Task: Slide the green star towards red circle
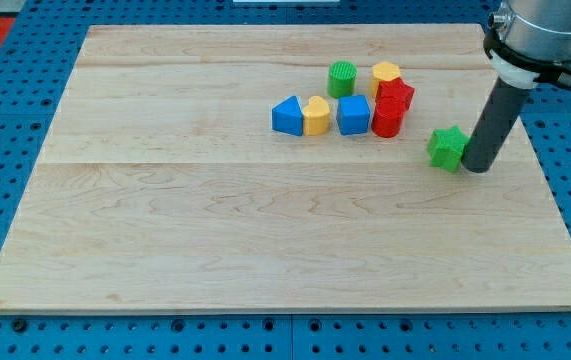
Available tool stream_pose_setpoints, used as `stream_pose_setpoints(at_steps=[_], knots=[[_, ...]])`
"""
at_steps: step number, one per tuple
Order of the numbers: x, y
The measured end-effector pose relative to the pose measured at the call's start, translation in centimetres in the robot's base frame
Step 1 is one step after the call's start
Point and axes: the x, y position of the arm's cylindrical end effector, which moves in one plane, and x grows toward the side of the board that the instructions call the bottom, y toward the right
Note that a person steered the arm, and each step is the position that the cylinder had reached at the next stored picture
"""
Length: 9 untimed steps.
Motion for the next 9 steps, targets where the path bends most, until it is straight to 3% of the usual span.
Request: stream_pose_setpoints(at_steps=[2,8,9], knots=[[3.0,-0.1],[-2.4,-4.4],[1.1,-5.9]])
